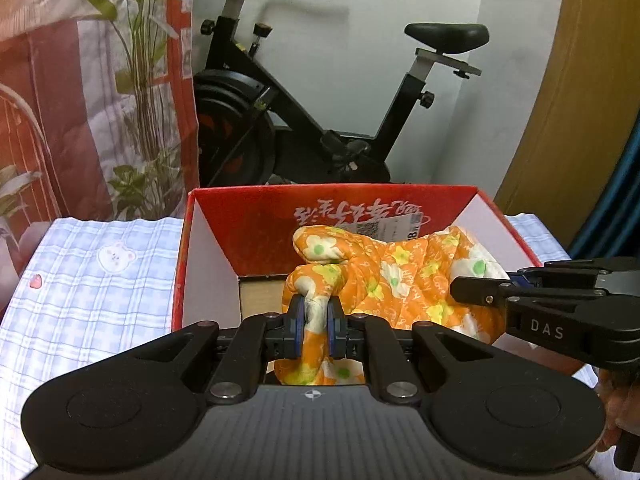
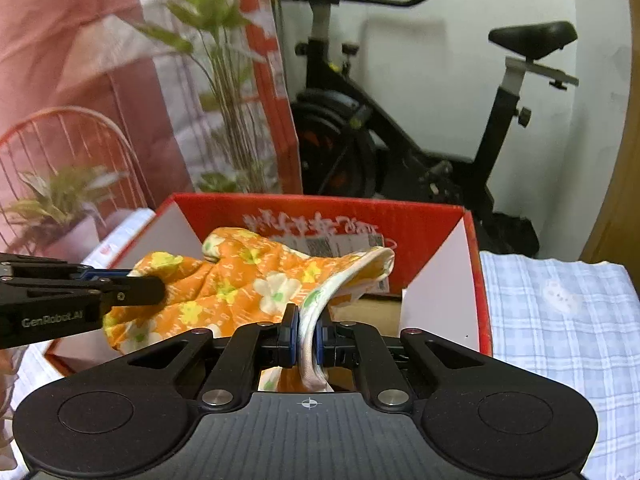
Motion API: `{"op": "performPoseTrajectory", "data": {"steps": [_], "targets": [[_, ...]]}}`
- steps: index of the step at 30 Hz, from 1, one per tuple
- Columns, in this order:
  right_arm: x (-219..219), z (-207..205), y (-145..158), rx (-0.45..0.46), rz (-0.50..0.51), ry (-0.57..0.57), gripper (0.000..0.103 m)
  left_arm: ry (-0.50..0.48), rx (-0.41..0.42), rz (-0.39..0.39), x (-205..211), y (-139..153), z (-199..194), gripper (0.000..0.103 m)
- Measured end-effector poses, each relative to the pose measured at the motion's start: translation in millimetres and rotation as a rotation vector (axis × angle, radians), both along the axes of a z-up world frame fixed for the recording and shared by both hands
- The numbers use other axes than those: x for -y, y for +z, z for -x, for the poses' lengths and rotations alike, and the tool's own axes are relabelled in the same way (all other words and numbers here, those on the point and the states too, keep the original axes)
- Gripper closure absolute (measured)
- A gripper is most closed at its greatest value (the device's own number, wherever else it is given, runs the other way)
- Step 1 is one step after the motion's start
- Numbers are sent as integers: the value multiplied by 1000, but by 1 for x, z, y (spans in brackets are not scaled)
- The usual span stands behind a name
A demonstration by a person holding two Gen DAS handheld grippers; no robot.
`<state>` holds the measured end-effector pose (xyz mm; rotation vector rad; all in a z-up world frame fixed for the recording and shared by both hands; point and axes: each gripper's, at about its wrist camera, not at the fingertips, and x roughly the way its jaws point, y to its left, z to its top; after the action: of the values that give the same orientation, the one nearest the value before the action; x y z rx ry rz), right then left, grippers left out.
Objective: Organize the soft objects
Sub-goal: 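Lift the orange floral cloth with both grippers and carry it into the box, then open both grippers to release the orange cloth inside the box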
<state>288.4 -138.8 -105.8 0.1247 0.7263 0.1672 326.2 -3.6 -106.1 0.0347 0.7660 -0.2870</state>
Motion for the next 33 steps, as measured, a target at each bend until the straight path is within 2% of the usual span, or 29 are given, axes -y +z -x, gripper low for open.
{"op": "performPoseTrajectory", "data": {"steps": [6,12,17,26,33], "targets": [[-6,-19,-11,-51,40,13,95,8,-9,-26,-1,-4,-6,90],[-10,-28,-13,-64,58,27,94,20,-20,-23,-6,-8,-10,88],[-13,-30,-18,-86,133,4,82,34,3,-8,-9,-3,-4,63],[-8,-13,-6,-69,156,7,78,34,38,-12,-12,14,18,63],[-3,26,18,20,114,22,78,19,70,-21,-19,27,59,63]]}}
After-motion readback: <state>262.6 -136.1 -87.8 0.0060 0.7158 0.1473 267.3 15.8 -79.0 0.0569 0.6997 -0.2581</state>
